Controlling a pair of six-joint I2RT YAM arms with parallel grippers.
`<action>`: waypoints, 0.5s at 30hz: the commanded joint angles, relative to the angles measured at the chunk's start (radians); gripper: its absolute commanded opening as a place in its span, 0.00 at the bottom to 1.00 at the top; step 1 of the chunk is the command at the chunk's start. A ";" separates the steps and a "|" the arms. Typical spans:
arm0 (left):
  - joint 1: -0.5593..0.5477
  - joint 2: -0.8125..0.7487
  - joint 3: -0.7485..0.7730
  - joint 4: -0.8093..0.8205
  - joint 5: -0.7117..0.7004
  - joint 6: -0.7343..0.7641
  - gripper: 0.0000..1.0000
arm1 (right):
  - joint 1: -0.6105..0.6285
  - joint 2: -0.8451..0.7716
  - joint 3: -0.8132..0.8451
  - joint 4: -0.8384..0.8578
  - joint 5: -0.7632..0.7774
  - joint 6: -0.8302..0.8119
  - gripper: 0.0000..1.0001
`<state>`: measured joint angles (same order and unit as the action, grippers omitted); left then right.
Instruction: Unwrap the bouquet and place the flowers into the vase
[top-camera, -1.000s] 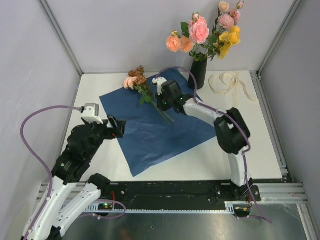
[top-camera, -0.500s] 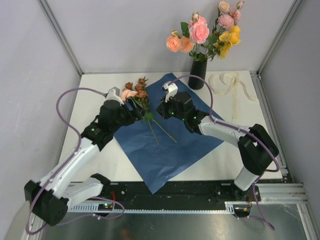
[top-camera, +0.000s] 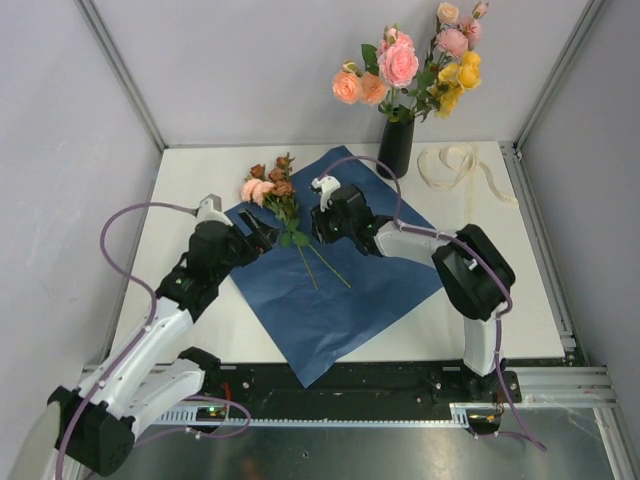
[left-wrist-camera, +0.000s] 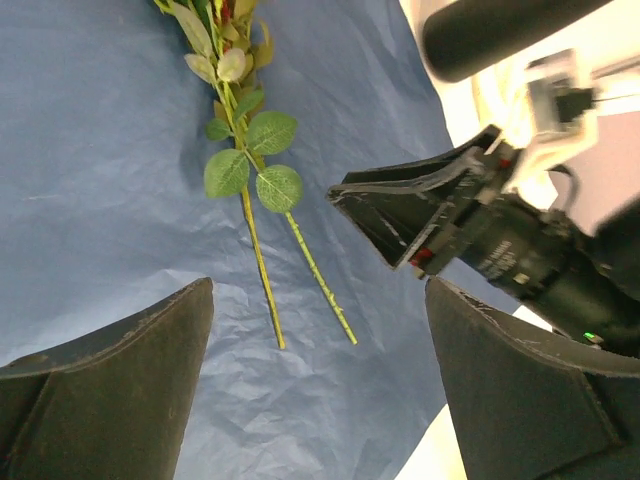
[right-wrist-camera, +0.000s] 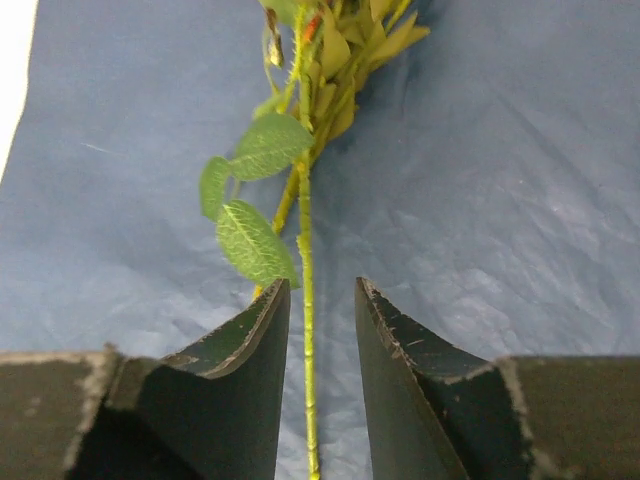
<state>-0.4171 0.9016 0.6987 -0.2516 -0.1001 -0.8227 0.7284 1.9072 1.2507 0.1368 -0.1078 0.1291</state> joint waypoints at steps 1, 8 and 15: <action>0.046 -0.102 -0.048 0.022 -0.009 -0.007 0.92 | -0.003 0.087 0.108 -0.080 -0.006 -0.037 0.39; 0.099 -0.199 -0.076 -0.001 0.032 0.008 0.93 | 0.005 0.204 0.221 -0.191 -0.037 -0.044 0.42; 0.117 -0.194 -0.089 -0.012 0.046 0.016 0.93 | 0.021 0.255 0.266 -0.231 -0.035 -0.055 0.43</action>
<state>-0.3149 0.7059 0.6216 -0.2573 -0.0731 -0.8196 0.7383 2.1326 1.4517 -0.0593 -0.1390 0.0925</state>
